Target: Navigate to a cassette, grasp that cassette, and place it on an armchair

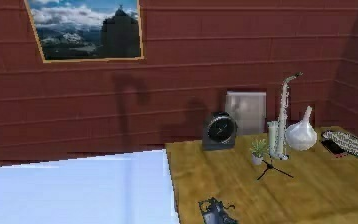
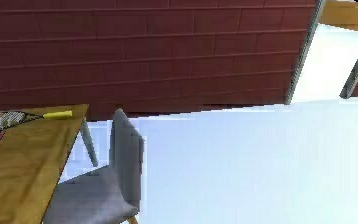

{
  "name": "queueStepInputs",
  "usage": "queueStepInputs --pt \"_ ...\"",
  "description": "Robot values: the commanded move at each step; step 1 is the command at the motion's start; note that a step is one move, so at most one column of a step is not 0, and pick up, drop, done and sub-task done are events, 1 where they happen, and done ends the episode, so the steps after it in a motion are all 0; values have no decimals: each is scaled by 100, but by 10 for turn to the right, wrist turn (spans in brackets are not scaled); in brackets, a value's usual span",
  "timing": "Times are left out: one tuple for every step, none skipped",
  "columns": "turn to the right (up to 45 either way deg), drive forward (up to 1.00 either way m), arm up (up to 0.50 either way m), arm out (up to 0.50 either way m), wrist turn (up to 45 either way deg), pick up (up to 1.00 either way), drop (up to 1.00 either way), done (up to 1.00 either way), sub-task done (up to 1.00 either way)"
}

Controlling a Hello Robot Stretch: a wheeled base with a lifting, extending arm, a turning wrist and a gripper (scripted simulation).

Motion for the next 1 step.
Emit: queueStepInputs --pt "-450 0 0 0 0 0 0 0 0"
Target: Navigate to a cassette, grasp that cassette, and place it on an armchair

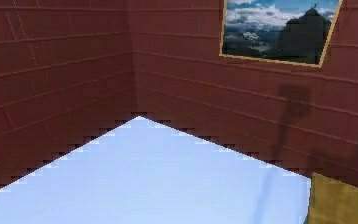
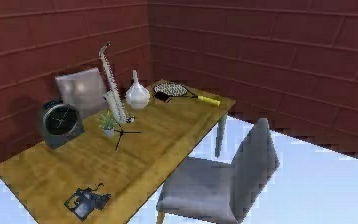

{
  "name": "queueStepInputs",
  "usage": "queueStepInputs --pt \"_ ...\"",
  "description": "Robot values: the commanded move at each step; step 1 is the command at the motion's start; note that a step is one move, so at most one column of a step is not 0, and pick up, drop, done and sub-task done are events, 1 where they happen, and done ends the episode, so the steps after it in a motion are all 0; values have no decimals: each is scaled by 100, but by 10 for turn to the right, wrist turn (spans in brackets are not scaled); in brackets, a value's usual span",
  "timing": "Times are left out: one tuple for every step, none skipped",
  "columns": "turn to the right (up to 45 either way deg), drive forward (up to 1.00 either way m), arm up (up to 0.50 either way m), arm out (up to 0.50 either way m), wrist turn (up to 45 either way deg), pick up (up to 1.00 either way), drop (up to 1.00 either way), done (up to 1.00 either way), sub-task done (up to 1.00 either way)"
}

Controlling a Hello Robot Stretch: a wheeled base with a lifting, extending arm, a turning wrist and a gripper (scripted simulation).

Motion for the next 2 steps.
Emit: queueStepInputs --pt "-270 0 0 0 0 0 0 0 0" --pt "0 0 50 0 0 0 0 0 0"
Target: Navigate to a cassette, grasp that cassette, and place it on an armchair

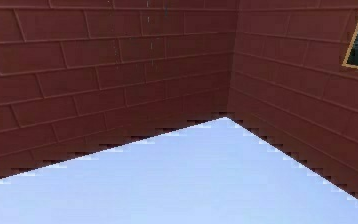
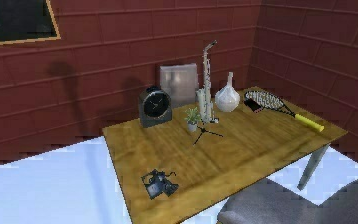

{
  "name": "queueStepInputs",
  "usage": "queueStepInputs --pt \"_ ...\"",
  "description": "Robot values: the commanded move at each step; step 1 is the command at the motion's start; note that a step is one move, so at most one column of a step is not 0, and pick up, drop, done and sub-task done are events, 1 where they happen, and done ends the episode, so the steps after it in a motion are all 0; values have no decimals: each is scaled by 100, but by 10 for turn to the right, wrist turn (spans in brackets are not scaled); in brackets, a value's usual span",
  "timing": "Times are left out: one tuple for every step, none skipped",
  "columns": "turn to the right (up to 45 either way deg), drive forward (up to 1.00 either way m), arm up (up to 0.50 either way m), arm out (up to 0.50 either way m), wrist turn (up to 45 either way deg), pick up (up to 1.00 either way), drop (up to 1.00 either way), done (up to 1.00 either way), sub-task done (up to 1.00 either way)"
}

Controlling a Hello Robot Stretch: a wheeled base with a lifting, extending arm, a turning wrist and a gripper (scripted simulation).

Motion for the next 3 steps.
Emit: queueStepInputs --pt "0 0 24 0 0 0 0 0 0" --pt "0 0 0 28 0 0 0 0 0" --pt "0 0 0 0 450 0 0 0 0"
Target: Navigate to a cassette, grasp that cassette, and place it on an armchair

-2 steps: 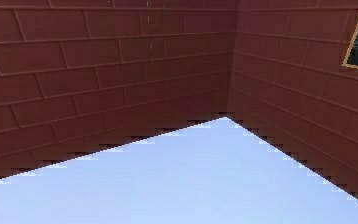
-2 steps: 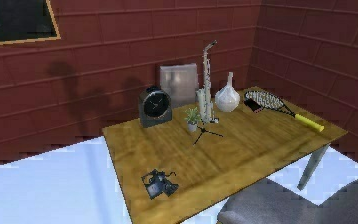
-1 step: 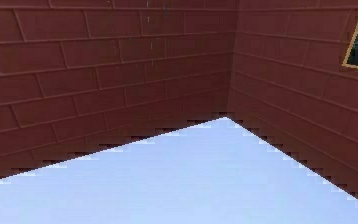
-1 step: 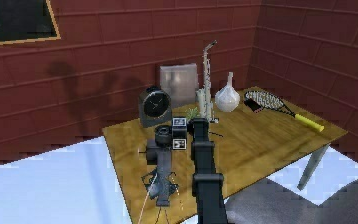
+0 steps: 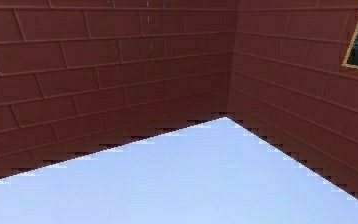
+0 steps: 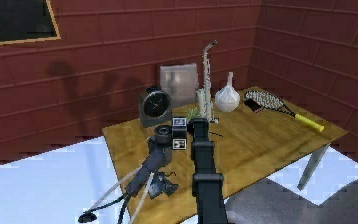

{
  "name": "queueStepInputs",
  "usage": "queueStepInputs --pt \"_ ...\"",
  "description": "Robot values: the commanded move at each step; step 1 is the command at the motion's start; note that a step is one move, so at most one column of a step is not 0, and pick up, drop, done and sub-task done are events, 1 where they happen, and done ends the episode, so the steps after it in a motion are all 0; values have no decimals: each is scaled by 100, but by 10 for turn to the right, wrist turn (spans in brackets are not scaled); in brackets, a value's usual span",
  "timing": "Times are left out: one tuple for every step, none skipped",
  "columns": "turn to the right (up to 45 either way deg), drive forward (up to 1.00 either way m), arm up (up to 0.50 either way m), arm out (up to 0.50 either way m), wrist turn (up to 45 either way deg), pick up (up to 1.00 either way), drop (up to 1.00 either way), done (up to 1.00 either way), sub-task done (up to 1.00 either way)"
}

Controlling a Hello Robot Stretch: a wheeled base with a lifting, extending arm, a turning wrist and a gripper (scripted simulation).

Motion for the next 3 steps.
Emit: queueStepInputs --pt "0 0 0 0 450 0 0 0 0" --pt "0 0 0 0 450 0 0 0 0" --pt "0 0 0 0 150 0 0 0 0"
